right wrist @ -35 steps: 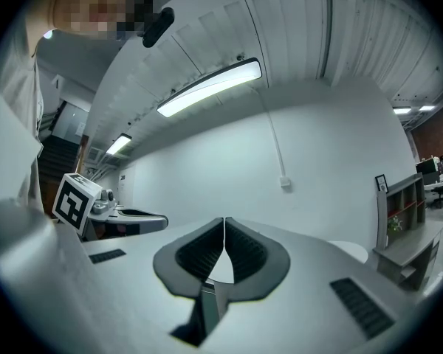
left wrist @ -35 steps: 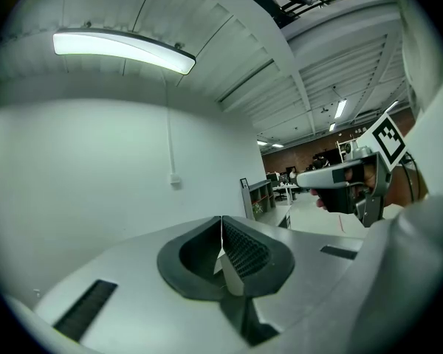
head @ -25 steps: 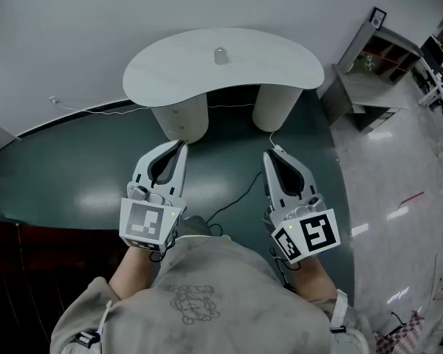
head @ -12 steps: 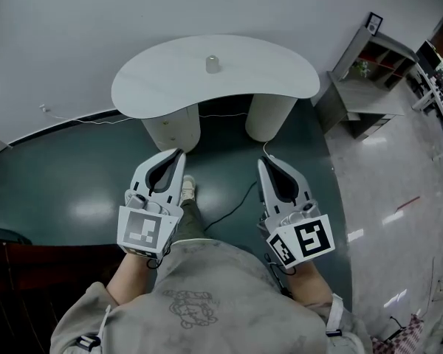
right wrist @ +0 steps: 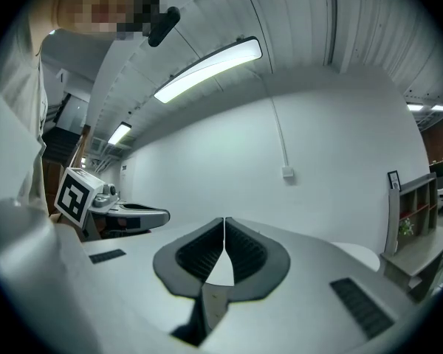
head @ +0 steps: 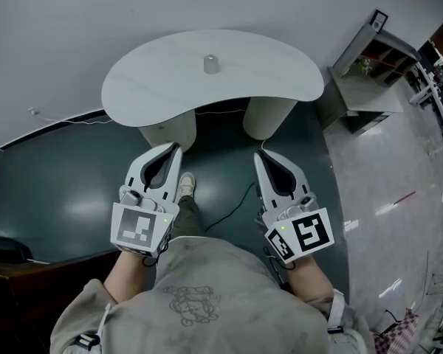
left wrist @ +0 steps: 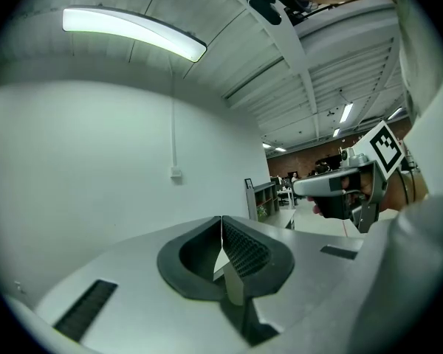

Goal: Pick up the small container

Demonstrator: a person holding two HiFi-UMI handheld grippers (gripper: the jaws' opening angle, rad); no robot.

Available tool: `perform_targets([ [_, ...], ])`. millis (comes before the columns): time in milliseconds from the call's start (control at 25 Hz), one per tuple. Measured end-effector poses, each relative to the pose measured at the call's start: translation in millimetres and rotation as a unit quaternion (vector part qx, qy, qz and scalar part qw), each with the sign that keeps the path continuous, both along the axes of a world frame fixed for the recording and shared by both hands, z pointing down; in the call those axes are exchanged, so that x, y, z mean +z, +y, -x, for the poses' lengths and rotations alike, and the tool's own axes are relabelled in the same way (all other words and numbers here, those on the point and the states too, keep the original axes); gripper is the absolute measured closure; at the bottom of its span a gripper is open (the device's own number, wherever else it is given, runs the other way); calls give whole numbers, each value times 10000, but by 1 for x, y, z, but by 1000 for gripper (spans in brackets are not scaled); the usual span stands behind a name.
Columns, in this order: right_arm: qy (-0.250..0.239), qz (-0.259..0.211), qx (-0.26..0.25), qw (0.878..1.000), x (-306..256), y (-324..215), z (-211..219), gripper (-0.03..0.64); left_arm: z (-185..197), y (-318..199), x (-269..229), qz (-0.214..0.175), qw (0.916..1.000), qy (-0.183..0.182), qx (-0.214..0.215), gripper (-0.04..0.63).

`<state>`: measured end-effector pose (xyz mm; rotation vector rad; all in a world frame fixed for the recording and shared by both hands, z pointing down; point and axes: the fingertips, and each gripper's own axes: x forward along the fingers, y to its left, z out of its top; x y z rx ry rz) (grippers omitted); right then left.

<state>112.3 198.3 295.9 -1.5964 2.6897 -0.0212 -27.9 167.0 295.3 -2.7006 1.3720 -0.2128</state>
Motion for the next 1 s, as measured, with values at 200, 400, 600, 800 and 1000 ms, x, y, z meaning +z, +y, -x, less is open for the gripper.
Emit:
perform_targets([
  [200, 38, 51, 59, 10000, 2, -45, 10, 586, 13, -46, 5, 52, 10000, -21, 19, 577],
  [400, 82, 170, 50, 9998, 3, -99, 24, 586, 24, -97, 11, 264, 9996, -12, 104, 577],
  [600, 7, 240, 59, 9997, -1, -157, 47, 586, 39, -155, 11, 389, 9990, -26, 221, 577],
  [800, 16, 349, 187, 9992, -3, -217, 56, 586, 46, -217, 9, 480, 9982, -24, 366, 577],
  [1000, 137, 448, 350, 9983, -3, -271, 72, 586, 58, -274, 6, 562, 9969, 49, 540, 577],
])
